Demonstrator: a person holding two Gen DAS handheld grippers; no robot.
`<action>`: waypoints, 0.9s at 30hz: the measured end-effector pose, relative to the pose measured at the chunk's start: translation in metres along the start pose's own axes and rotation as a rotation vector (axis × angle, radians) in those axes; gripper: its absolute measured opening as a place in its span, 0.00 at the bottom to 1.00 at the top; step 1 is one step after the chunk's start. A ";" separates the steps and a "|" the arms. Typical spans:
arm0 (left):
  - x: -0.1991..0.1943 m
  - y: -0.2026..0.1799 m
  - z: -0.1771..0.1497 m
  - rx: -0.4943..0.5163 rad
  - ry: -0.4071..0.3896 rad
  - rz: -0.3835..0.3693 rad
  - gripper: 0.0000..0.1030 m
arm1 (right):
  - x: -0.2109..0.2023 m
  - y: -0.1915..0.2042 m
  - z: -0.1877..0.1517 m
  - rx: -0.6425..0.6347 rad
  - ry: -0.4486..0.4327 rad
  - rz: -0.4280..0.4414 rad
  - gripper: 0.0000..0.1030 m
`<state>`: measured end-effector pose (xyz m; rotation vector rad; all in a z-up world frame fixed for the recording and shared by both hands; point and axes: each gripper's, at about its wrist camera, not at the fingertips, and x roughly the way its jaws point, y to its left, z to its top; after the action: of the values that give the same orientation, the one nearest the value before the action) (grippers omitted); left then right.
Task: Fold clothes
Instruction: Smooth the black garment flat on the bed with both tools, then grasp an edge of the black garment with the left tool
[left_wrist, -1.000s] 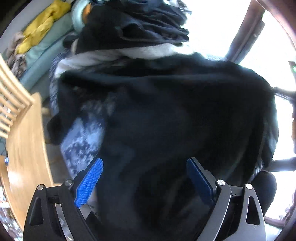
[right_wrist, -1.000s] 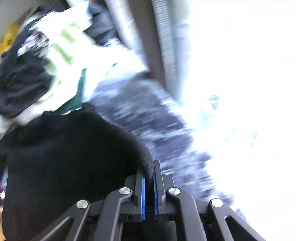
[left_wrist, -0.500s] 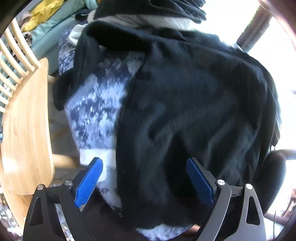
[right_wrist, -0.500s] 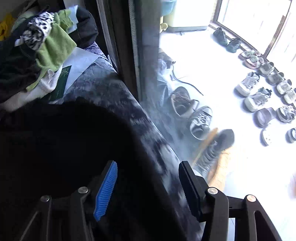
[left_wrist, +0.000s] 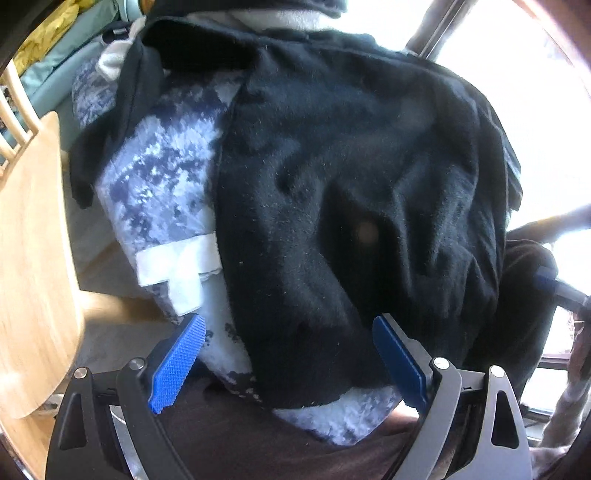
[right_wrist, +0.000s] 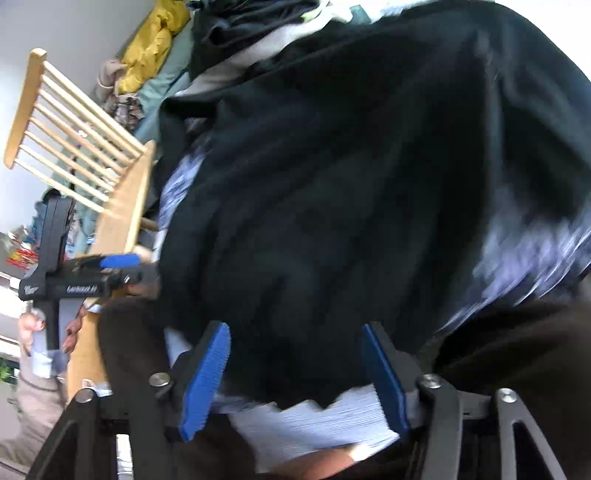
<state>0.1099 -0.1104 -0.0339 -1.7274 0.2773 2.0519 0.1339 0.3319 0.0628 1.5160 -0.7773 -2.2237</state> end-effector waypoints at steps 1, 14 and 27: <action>-0.004 0.001 -0.004 -0.011 -0.016 -0.019 0.91 | 0.007 0.001 -0.008 0.023 0.018 0.032 0.65; -0.007 -0.001 -0.038 -0.089 -0.104 -0.124 0.91 | 0.074 -0.016 -0.039 0.179 0.154 0.030 0.66; -0.024 -0.019 -0.016 -0.058 -0.435 -0.165 0.91 | -0.007 0.016 0.002 -0.043 -0.177 -0.092 0.67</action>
<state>0.1350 -0.1053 -0.0114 -1.2406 -0.0592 2.2569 0.1345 0.3235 0.0783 1.3751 -0.7175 -2.4522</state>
